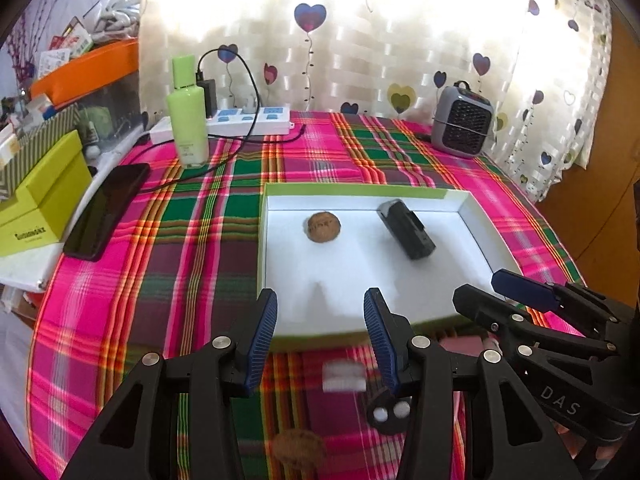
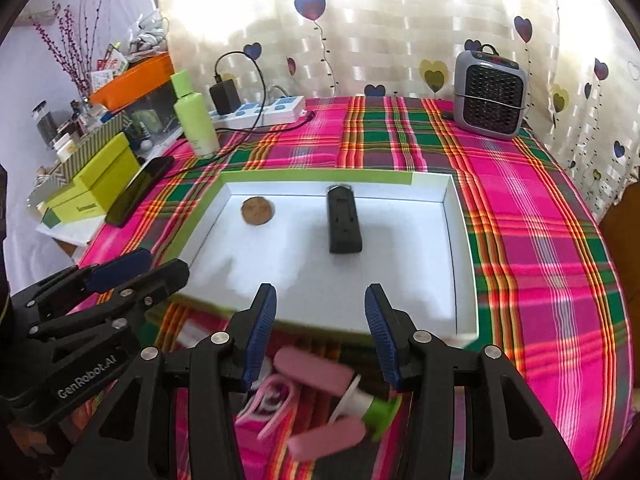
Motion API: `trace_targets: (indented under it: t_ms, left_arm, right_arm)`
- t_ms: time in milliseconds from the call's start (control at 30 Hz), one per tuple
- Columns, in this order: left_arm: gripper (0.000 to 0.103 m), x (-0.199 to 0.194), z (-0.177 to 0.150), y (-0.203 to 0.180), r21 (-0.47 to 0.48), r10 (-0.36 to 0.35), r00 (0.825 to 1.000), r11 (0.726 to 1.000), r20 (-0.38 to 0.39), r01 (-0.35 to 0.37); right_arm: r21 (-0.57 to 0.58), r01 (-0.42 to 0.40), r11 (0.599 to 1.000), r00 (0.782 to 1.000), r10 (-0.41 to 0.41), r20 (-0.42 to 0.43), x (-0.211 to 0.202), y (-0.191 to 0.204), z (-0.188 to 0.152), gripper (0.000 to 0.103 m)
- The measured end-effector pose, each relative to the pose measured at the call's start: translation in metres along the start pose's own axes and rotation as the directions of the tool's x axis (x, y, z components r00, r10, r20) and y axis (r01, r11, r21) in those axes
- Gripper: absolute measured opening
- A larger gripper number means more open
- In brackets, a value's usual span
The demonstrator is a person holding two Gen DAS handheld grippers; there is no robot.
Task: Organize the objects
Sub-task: 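Withdraw both open tools from the box back toward the remaining items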
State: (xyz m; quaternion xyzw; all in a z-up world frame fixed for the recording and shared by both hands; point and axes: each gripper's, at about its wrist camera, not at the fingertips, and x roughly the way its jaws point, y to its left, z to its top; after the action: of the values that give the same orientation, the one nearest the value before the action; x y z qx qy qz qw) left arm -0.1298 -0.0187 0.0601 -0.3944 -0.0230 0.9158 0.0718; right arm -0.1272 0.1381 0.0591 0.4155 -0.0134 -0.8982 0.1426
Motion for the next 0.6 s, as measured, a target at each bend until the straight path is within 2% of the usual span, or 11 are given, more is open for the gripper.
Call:
trace_targets:
  t_ms: [600]
  left_arm:
    - [0.044,-0.031,-0.047,0.002,-0.003,0.019,1.0,1.0,0.011,-0.019]
  right_arm:
    - [-0.027,0.024,0.999,0.999,-0.023,0.036,-0.032,0.014,-0.05,0.047]
